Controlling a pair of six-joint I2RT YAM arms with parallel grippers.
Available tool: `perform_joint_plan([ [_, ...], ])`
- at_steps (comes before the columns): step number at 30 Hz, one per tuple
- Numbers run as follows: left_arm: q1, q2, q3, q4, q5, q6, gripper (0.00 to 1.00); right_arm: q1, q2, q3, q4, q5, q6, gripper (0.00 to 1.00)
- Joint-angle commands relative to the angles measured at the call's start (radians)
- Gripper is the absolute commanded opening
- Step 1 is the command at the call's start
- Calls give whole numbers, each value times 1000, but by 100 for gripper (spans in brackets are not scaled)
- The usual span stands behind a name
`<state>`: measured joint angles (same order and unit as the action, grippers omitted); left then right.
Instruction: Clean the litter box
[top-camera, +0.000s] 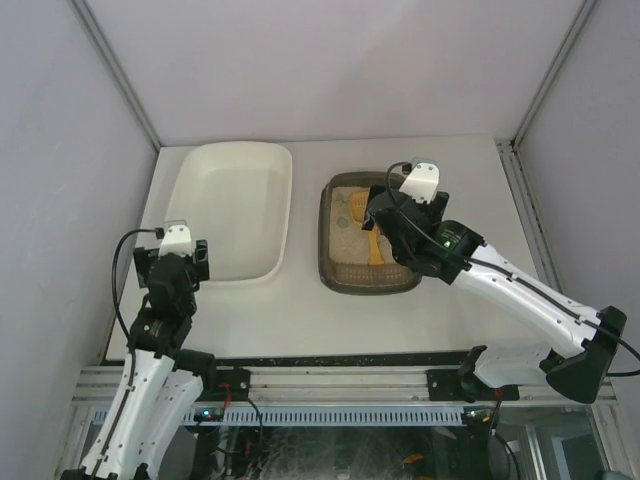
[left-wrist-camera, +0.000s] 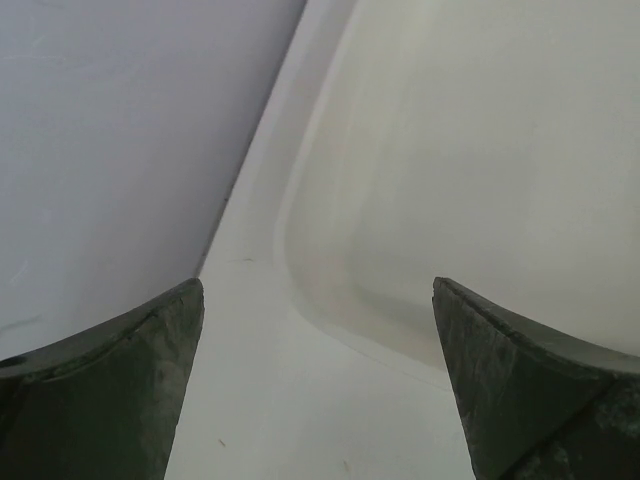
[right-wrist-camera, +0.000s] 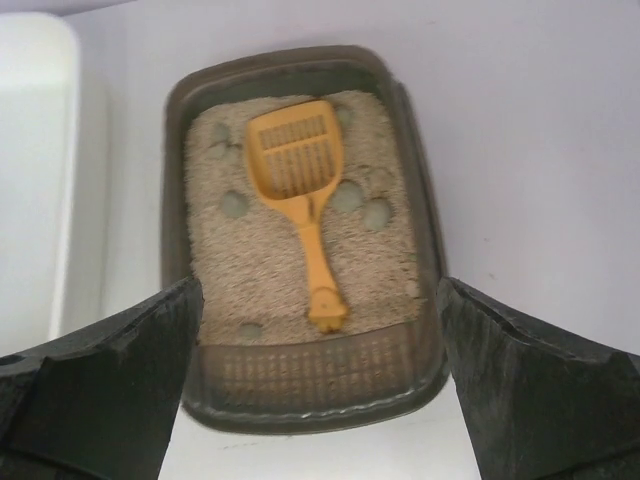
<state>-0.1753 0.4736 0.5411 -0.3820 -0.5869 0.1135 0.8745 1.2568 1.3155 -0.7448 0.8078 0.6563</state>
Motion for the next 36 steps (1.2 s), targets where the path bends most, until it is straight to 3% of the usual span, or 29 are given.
perform_joint_plan([
  [1, 16, -15, -48, 72, 54, -28, 100, -4, -24, -33, -52, 156, 63, 100],
  [4, 27, -12, -48, 72, 85, -18, 100, -30, -99, -174, 141, -69, -161, 100],
  [6, 38, -22, -48, 66, 125, -1, 100, -59, -158, -263, 253, -213, -223, 100],
  [12, 57, -55, -14, 72, -160, -124, 100, -246, -157, -351, 376, -565, -232, 100],
  [15, 83, -29, 94, 28, -10, -22, 100, -267, -80, -314, 371, -614, -261, 100],
  [19, 85, 166, 351, -147, 222, 35, 100, -273, 50, -251, 332, -625, -267, 99],
  [20, 86, 251, 437, -225, 289, 51, 97, -273, 77, -250, 332, -631, -261, 98],
  [22, 87, 456, 631, -420, 453, 61, 67, -277, 135, -249, 338, -657, -245, 99],
  [23, 86, 546, 718, -511, 511, 43, 59, -286, 172, -249, 345, -681, -229, 99],
  [25, 97, 649, 831, -579, 610, 3, 54, -308, 226, -249, 361, -726, -203, 96],
  [27, 98, 661, 828, -517, 694, -39, 57, -321, 271, -249, 381, -746, -196, 94],
  [28, 98, 648, 800, -412, 735, -81, 62, -322, 289, -249, 393, -741, -197, 93],
  [31, 97, 614, 700, -158, 826, -239, 99, -327, 346, -236, 406, -724, -206, 90],
  [34, 91, 632, 637, 59, 905, -368, 100, -335, 409, -204, 389, -700, -221, 80],
  [36, 84, 707, 657, 111, 934, -421, 100, -341, 444, -184, 381, -684, -224, 76],
])
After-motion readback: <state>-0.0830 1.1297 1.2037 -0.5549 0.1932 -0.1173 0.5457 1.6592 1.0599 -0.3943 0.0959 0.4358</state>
